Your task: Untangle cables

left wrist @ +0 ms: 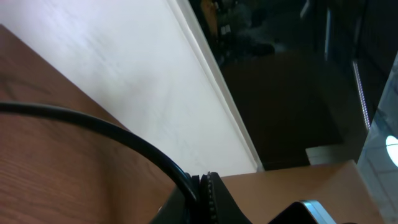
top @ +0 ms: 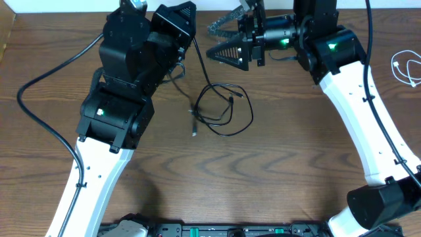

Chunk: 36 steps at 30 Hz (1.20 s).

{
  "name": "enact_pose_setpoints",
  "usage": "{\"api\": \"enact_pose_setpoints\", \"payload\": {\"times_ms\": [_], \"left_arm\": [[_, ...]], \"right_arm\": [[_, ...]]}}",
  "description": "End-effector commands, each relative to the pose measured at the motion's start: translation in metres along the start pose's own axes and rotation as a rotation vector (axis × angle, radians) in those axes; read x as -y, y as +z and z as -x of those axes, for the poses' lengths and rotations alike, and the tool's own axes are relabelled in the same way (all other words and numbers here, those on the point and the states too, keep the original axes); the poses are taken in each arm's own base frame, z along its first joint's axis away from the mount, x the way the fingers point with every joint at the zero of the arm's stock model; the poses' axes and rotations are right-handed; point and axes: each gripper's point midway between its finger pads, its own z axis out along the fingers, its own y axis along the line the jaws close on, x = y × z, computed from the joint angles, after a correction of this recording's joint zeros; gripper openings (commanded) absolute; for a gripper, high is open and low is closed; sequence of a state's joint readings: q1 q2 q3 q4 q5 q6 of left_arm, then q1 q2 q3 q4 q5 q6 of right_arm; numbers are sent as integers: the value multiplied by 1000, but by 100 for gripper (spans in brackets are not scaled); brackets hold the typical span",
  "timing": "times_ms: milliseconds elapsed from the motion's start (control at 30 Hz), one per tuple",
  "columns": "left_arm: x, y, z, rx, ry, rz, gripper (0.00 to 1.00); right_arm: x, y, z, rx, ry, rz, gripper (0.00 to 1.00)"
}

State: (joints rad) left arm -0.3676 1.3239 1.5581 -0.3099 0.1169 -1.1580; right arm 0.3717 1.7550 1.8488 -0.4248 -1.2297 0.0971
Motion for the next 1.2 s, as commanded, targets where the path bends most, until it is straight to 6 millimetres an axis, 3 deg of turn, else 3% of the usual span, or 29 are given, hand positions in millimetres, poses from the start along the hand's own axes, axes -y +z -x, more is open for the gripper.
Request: {"api": "enact_pose_setpoints", "payload": {"times_ms": [0,233,500,600,700,833,1033,1100,1167], "left_arm": [[-2,-1,5,21,-30,7,7],[-9,3,1,7,-32,31,7],[-12,4,0,3,-32,42,8],[-14,4,0,1,-32,50,8],[-19,4,-2,-6,-34,73,26],[-24,4,-4,-12,-34,91,48],[-31,4,-6,-22,25,120,52],[-33,4,-6,-28,66,128,53],[-36,4,-7,-32,87,138,53]], "right_arm": [[-12,18,-4,-18,43,28,73],[-12,28,-4,-19,30,5,66],[17,26,-15,-37,102,-167,2],[30,19,-17,-38,122,-237,1],[47,7,-16,-25,143,-321,1],[75,-38,9,92,198,-477,1],[78,-130,62,330,233,-598,1],[70,-178,79,425,237,-666,1],[64,-211,86,480,239,-718,1]]}}
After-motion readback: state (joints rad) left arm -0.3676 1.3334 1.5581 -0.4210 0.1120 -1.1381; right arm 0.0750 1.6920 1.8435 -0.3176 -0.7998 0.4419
